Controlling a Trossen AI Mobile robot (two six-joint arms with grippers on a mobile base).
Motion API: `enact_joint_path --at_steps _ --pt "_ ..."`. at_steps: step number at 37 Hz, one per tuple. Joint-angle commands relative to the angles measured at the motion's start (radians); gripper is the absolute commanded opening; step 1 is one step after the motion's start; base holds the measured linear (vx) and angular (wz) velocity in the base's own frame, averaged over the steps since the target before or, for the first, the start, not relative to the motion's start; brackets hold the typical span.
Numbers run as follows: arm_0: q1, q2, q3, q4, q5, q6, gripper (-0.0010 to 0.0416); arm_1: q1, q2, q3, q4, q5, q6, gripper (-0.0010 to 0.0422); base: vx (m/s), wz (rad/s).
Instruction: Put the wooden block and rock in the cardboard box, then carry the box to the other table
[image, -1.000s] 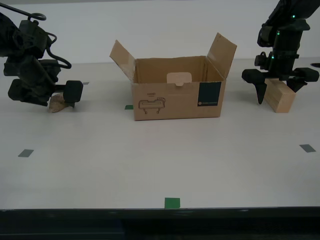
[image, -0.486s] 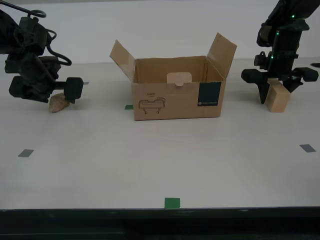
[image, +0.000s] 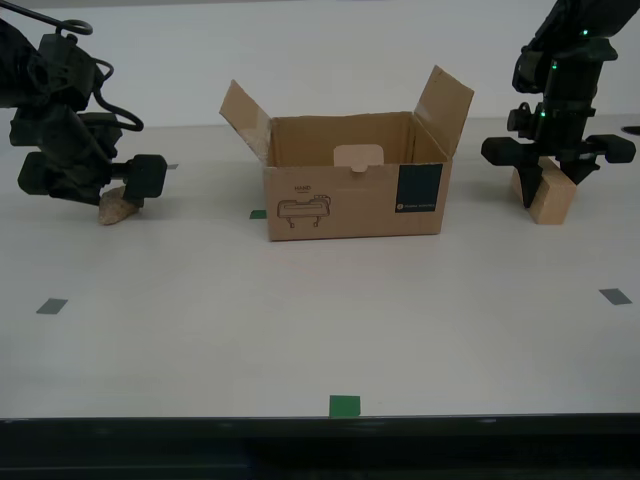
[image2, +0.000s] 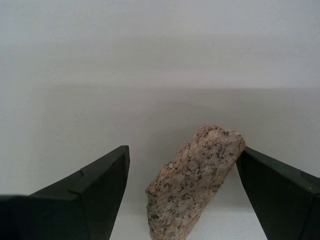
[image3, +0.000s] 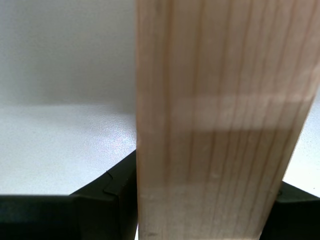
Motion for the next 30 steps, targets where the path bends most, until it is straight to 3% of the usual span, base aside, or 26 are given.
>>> enact_joint_path --at_steps 1,8,23,30 --pt "0.000 0.000 0.000 0.001 0.002 0.004 0.0044 0.000 0.000 0.000 -0.002 -0.002 -0.008 0.0271 0.000 0.000" --pt "0.000 0.000 0.000 0.005 0.002 0.004 0.0034 0.000 0.000 0.000 -0.031 -0.002 -0.032 0.0258 0.000 0.000" --pt "0.001 0.000 0.000 0.014 0.002 0.004 0.0033 0.000 0.002 0.000 -0.030 -0.002 -0.032 0.0259 0.000 0.000" --pt "0.002 0.001 0.000 0.013 0.002 0.003 -0.0002 0.000 0.002 0.000 -0.030 -0.002 -0.037 0.0242 0.000 0.000"
